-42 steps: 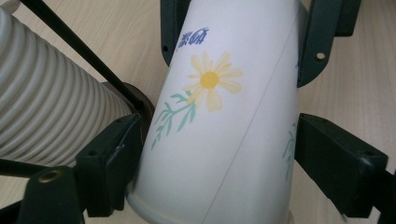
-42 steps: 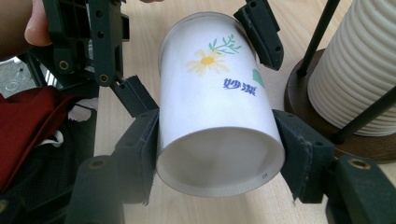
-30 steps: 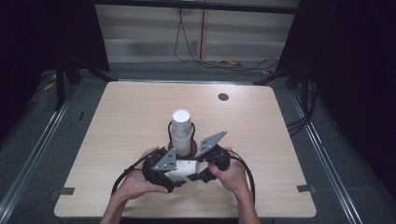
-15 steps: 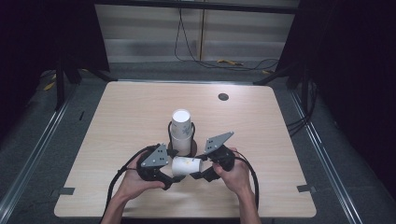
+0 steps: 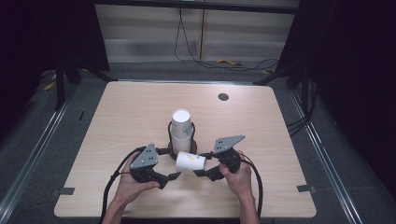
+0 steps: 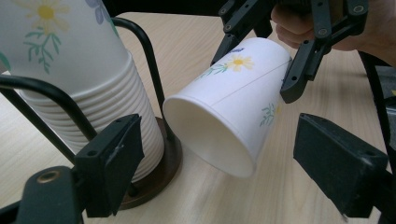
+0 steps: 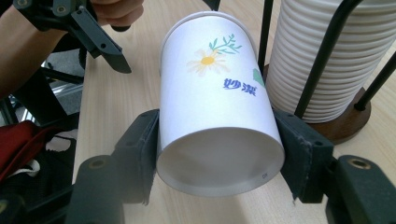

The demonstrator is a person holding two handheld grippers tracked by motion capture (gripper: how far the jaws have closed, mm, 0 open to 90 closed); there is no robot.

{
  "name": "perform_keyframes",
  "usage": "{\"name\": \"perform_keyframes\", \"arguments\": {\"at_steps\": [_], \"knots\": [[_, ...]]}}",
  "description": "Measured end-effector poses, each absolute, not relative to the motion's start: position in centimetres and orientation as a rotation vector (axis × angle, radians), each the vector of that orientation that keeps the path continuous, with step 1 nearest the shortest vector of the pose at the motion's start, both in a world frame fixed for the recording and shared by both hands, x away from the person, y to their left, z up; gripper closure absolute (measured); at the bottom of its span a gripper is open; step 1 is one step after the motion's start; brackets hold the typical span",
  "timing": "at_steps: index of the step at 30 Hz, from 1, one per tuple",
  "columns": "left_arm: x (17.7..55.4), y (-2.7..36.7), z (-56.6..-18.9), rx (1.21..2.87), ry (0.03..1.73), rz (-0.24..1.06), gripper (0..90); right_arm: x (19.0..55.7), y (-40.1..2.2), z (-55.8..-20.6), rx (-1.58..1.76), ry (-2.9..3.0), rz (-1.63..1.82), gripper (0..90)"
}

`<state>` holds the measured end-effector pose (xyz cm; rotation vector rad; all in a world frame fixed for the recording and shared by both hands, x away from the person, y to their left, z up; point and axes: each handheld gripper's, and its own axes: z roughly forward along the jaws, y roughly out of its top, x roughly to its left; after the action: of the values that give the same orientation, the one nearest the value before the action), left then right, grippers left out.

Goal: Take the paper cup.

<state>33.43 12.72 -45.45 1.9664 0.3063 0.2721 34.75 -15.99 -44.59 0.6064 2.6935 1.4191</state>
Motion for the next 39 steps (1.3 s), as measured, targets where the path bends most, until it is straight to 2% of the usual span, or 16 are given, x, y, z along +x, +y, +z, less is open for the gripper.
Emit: {"name": "perform_keyframes", "arguments": {"at_steps": [11,17,39], "knots": [[33.1,13.4,-46.4,1.918,0.376,0.278,15.8,34.6,-16.6,-45.5,0.643,2.617,1.520,36.4],[33.2,13.7,-46.7,1.867,0.409,0.239,15.7,34.6,-16.7,-45.7,0.637,2.580,1.586,36.4],[32.6,13.9,-47.4,1.826,0.414,0.213,15.8,34.2,-17.1,-46.7,0.608,2.486,1.765,36.5]]}}
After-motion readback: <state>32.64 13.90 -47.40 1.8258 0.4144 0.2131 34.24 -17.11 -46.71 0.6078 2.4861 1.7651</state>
